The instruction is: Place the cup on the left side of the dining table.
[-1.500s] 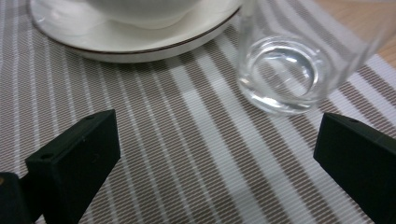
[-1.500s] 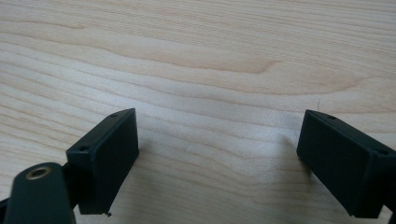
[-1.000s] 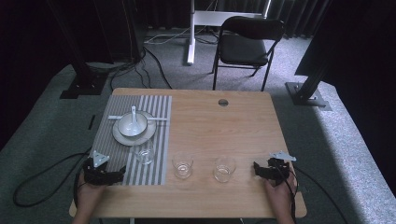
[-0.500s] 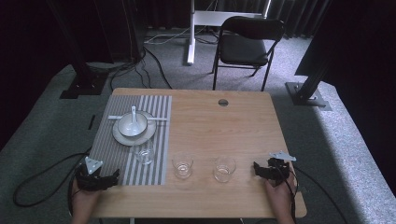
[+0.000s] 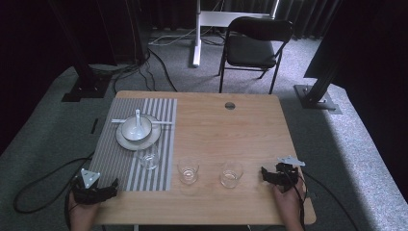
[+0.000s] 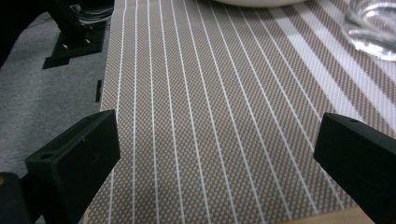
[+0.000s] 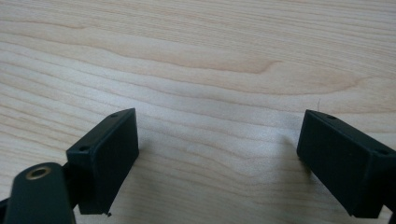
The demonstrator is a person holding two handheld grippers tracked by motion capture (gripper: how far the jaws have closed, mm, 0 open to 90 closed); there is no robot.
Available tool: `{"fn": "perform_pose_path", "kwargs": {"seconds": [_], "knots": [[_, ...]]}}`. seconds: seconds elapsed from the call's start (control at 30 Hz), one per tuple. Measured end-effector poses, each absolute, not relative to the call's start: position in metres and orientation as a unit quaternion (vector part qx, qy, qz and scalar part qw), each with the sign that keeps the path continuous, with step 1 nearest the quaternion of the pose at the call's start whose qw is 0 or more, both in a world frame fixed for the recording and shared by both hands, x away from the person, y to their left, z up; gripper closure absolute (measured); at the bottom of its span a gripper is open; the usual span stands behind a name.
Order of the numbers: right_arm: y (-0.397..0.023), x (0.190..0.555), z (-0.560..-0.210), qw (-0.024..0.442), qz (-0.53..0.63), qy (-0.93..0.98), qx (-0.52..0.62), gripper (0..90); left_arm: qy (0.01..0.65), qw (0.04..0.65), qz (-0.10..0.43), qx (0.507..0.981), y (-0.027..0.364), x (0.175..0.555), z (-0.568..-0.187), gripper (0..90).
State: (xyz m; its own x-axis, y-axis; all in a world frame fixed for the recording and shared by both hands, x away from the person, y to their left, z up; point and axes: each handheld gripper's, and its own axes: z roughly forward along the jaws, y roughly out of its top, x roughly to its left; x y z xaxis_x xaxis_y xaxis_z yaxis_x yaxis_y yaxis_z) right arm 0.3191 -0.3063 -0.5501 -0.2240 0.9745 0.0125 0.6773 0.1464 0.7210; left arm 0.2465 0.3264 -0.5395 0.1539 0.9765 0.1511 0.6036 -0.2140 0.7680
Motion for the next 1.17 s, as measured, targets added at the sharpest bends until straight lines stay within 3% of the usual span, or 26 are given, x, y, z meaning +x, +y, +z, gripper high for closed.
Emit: {"fn": "perform_pose_path", "kwargs": {"seconds": [1.17], "knots": [[-0.306, 0.319, -0.55, 0.24, 0.31, 0.718, 0.575, 12.2, 0.581, 0.3, 0.327, 0.682, 0.341, 0.215, -0.539, 1.0]]}}
